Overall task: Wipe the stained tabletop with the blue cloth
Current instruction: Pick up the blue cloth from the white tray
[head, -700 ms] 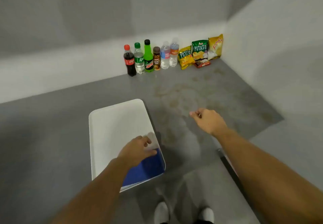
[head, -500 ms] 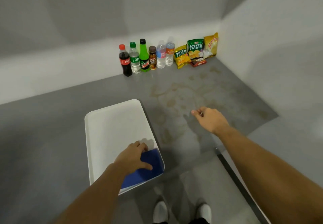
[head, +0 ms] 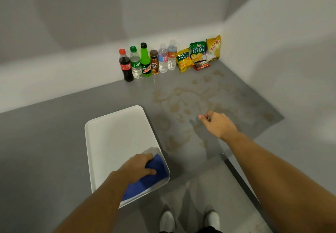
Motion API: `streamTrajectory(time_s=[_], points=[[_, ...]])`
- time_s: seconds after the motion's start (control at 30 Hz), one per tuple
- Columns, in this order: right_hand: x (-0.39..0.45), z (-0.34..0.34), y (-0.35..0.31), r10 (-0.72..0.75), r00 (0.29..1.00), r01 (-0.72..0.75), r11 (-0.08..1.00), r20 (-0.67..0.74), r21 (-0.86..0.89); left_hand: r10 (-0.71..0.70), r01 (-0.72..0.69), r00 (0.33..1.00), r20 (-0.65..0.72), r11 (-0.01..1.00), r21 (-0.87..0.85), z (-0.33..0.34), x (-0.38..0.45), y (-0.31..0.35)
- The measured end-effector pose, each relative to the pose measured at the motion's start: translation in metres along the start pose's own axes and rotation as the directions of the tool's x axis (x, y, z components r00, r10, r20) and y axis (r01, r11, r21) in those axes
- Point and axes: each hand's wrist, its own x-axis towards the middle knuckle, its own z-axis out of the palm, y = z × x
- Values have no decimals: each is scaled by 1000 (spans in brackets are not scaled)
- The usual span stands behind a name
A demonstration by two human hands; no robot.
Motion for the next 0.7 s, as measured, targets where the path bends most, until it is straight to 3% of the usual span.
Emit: streamTrajectory(time_s=[0.2, 0.37, 0.47, 0.6, 0.7], points=[[-1, 6, -1, -22, 1000, 21, 999, 20, 35, -48, 46, 998, -36, 997, -55, -15, 2, 3], [-5, 19, -5, -41, 993, 29, 994, 109, 108, -88, 39, 984, -155, 954, -298, -30, 12, 24], [-9, 33, -11, -50, 983, 21, 986, 176, 164, -81, -3, 971, -223, 936, -352, -35, 19, 43], [-17, 56, -24, -42, 952, -64, 942, 303, 330, -67, -48, 959, -277, 920, -389, -34, 31, 74], [-23, 66, -33, 21, 957, -176, 836, 289, 520, -107, -31, 954, -279, 893, -449, -29, 41, 91]])
